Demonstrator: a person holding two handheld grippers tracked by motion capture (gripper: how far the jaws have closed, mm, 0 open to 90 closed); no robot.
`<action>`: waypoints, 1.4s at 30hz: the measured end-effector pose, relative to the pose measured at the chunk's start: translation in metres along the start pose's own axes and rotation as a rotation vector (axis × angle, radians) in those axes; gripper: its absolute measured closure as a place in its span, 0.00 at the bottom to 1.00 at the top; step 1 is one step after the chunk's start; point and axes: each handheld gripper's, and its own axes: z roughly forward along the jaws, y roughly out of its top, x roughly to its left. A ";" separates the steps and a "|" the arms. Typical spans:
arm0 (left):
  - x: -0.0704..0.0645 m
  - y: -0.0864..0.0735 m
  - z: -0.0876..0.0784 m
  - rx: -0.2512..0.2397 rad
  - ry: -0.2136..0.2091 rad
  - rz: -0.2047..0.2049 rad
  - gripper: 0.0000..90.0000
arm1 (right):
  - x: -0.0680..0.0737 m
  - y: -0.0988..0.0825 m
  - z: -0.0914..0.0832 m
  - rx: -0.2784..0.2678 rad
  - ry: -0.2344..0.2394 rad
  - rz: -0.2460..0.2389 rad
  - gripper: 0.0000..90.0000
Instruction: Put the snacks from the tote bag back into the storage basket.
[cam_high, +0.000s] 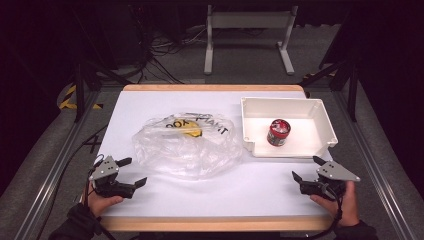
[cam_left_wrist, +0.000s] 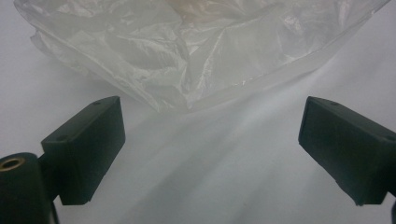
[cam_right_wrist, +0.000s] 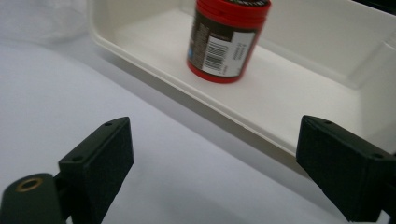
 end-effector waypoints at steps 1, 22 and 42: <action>0.000 0.000 0.000 0.000 0.001 0.001 0.09 | -0.001 -0.004 0.001 -0.002 -0.014 0.022 0.10; -0.002 0.001 0.001 0.012 0.010 0.015 0.06 | -0.005 -0.006 0.002 0.006 -0.026 0.067 0.08; -0.001 0.001 0.002 0.014 -0.007 0.004 0.05 | -0.005 -0.006 0.001 -0.009 -0.028 0.073 0.08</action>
